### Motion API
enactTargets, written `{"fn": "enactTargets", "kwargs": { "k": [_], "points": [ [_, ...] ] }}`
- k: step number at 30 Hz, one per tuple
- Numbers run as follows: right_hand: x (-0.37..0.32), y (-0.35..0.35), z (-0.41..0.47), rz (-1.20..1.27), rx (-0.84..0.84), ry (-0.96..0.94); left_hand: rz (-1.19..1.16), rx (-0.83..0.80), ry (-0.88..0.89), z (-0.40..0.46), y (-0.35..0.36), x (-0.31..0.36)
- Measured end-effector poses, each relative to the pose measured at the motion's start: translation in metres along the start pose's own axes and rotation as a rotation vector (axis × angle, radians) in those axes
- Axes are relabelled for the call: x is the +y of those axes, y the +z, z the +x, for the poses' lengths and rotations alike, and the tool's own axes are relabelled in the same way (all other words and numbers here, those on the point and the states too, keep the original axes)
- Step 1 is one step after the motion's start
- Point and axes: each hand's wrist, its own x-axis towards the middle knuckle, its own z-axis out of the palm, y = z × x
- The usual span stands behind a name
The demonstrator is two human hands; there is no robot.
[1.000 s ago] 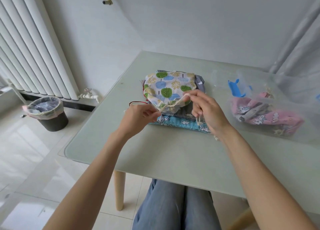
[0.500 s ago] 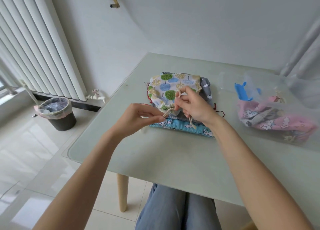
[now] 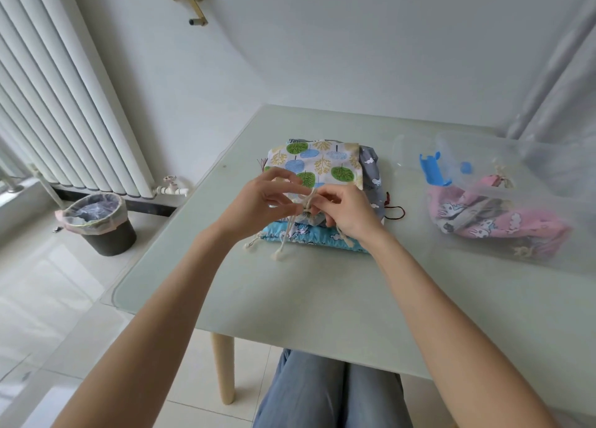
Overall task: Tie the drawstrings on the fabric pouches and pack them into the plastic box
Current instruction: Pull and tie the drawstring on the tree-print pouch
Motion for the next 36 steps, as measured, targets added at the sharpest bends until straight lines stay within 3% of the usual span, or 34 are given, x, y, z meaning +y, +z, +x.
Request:
{"fn": "enactTargets", "kwargs": {
  "k": [6,9,14,19,23,25,29,36],
  "points": [
    [-0.006,-0.007,-0.006,0.110,-0.108,0.034,0.159,-0.042,0.109,0.014,0.004,-0.002],
    [-0.006,-0.007,-0.004,0.156,0.031,0.015,0.226,-0.020,0.176,0.019,0.009,-0.001],
    [-0.008,-0.006,0.001,0.173,0.086,0.021,0.103,0.172,0.059,0.020,0.009,0.002],
    [-0.003,-0.005,0.005,0.166,0.068,0.042,0.179,0.185,0.092,0.022,0.010,-0.003],
    [-0.006,-0.005,0.007,0.320,0.074,0.081,-0.042,0.260,0.037,0.020,0.016,-0.003],
    [-0.008,-0.006,0.007,0.337,0.086,0.084,-0.089,0.223,0.004,0.020,0.019,-0.006],
    [-0.005,-0.011,0.005,0.373,0.055,0.093,0.046,0.104,-0.036,0.025,0.020,-0.006],
    [0.000,-0.026,0.005,0.451,-0.056,0.069,0.084,0.119,0.010,0.038,0.023,-0.001]
  ]
}}
